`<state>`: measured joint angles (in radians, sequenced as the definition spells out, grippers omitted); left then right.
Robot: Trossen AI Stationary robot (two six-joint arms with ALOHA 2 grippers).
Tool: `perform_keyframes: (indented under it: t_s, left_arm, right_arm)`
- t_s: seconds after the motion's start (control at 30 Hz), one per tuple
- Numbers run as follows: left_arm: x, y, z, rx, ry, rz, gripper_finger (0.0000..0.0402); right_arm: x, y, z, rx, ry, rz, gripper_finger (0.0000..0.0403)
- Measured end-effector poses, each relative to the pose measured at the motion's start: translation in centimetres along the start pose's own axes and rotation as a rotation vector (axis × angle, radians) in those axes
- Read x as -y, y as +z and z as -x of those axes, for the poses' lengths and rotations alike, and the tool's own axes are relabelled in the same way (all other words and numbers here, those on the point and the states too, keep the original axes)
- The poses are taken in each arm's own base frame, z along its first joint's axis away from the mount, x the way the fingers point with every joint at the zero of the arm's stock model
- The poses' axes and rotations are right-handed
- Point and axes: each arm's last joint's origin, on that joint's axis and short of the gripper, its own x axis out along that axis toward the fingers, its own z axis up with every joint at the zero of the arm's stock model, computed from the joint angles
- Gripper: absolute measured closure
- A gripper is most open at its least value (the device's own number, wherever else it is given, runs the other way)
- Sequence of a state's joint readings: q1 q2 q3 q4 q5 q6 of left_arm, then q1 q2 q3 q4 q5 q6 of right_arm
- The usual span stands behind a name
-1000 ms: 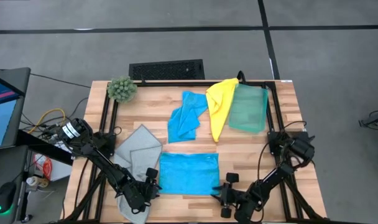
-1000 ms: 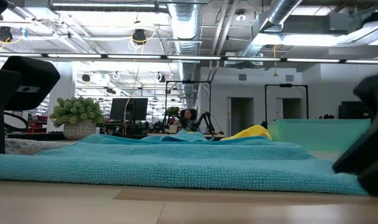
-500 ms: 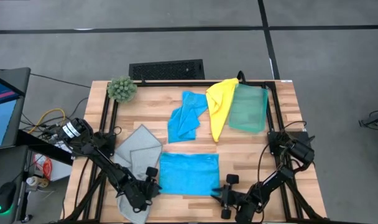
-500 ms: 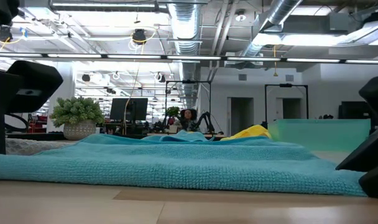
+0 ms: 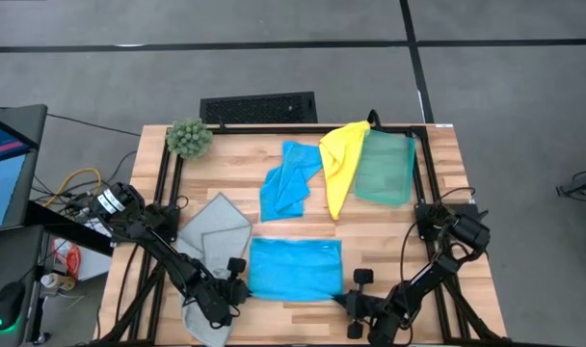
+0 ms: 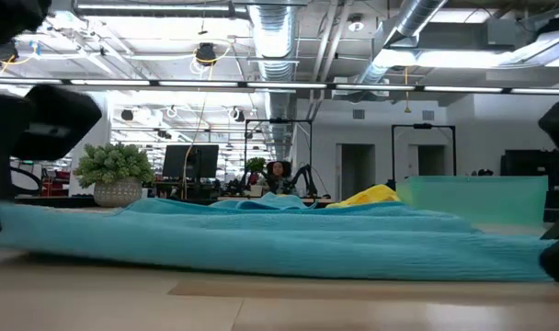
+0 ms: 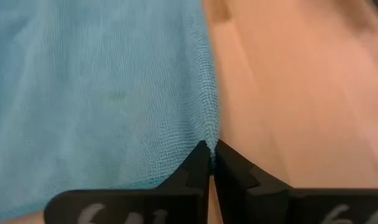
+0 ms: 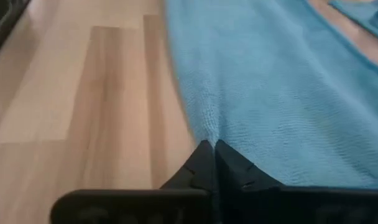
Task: Fold microfiber towels
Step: Fold the blue microfiber cloth
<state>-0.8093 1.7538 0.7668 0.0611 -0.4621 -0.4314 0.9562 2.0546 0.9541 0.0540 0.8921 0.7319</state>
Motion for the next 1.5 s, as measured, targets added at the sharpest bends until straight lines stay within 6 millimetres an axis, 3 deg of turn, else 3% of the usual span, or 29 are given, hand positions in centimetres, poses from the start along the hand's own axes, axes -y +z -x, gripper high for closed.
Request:
perform_keyframes:
  t_s: [0.1,0.27,0.5,0.77,1.0,1.5]
  left_arm:
    - [0.3,0.9,0.1,0.031,0.010,-0.021,0.0399]
    - [0.3,2.1,0.7,0.041,0.073,-0.063,0.0400]
    - [-1.3,2.5,1.8,0.019,0.248,-0.064,0.0401]
    - [-3.8,2.2,1.3,-0.048,0.343,-0.049,0.0401]
    - [-5.9,1.8,0.5,-0.106,0.385,-0.015,0.0401]
    - [-6.8,1.8,0.4,-0.093,0.441,0.114,0.0384]
  right_arm:
    - [0.8,1.0,0.5,0.010,-0.039,-0.036,0.0361]
    - [2.1,2.6,1.1,0.049,-0.118,-0.048,0.0368]
    - [4.8,4.8,0.5,0.036,-0.236,-0.026,0.0378]
    - [7.8,5.2,-1.6,-0.068,-0.336,-0.064,0.0369]
    - [8.8,5.1,-2.2,-0.124,-0.363,-0.086,0.0369]
    - [10.8,4.4,-3.6,-0.187,-0.392,-0.204,0.0337]
